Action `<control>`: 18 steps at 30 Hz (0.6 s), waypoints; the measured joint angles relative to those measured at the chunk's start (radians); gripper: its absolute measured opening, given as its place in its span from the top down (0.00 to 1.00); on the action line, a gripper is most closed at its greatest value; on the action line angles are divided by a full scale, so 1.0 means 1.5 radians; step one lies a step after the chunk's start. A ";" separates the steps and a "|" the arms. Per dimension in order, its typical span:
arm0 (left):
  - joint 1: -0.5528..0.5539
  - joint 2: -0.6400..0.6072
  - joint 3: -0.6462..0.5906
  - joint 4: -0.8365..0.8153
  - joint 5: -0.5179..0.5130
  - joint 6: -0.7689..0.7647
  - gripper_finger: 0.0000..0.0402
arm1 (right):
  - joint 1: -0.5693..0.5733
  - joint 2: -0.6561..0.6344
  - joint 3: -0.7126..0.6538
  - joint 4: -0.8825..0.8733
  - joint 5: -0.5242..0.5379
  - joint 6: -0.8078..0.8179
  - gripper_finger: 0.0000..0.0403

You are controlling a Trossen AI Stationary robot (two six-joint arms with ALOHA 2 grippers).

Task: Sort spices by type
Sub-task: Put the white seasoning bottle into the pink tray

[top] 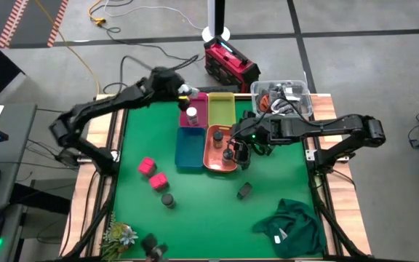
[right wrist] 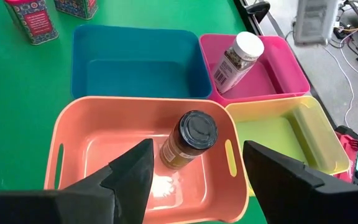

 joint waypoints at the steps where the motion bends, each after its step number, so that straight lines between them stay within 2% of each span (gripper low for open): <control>1: 0.004 0.025 0.026 -0.024 0.011 0.000 0.50 | 0.000 0.000 0.000 -0.002 0.000 0.000 0.31; 4: 0.020 0.097 0.096 -0.107 0.049 0.006 0.50 | 0.000 0.000 0.000 -0.012 0.000 0.003 0.31; 8: 0.035 0.177 0.176 -0.200 0.060 0.013 0.50 | 0.000 0.000 0.000 -0.026 0.000 0.010 0.31; 14: 0.042 0.250 0.240 -0.283 0.090 0.022 0.46 | 0.000 0.000 0.000 -0.027 -0.001 0.019 0.31; 18: 0.039 0.275 0.260 -0.329 0.096 0.038 0.47 | 0.000 0.000 0.000 -0.032 -0.002 0.023 0.31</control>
